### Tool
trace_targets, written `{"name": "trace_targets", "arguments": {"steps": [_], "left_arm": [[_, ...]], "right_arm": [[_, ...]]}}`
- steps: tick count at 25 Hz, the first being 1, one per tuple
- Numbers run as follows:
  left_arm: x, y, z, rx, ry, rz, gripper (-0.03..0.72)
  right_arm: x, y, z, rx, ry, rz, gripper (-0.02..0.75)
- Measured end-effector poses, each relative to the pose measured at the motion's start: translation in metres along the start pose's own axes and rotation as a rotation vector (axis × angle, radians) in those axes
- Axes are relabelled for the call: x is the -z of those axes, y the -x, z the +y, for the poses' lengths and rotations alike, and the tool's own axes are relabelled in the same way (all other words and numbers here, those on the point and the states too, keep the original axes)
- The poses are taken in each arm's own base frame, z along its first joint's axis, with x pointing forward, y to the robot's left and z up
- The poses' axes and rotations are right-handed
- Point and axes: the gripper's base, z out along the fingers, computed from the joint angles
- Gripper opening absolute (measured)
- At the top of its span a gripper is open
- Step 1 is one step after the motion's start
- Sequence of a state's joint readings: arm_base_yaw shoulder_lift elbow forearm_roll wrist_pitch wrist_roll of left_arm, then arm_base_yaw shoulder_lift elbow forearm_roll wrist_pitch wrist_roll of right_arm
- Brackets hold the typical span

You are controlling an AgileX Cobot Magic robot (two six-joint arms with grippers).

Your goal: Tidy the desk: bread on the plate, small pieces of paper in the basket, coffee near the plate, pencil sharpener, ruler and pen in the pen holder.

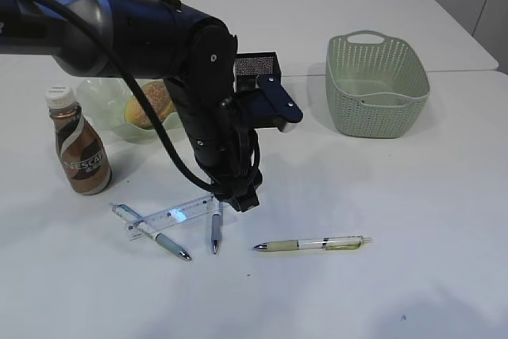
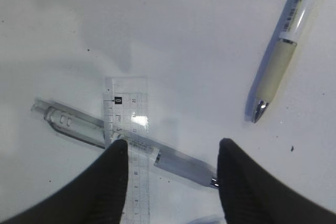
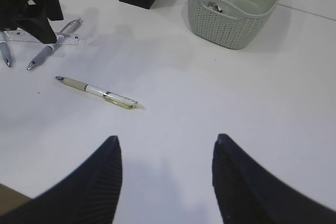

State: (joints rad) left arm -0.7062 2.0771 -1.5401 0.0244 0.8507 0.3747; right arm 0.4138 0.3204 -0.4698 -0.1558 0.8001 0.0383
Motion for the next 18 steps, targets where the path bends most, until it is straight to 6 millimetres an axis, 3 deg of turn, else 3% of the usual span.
{"name": "trace_targets", "arguments": {"steps": [18], "left_arm": [[0.0001,0.004,-0.0002,0.014,-0.002,-0.044,0.377]], "right_arm": [[0.0,-0.0005,0.0,0.0,0.0,0.006,0.439]]}}
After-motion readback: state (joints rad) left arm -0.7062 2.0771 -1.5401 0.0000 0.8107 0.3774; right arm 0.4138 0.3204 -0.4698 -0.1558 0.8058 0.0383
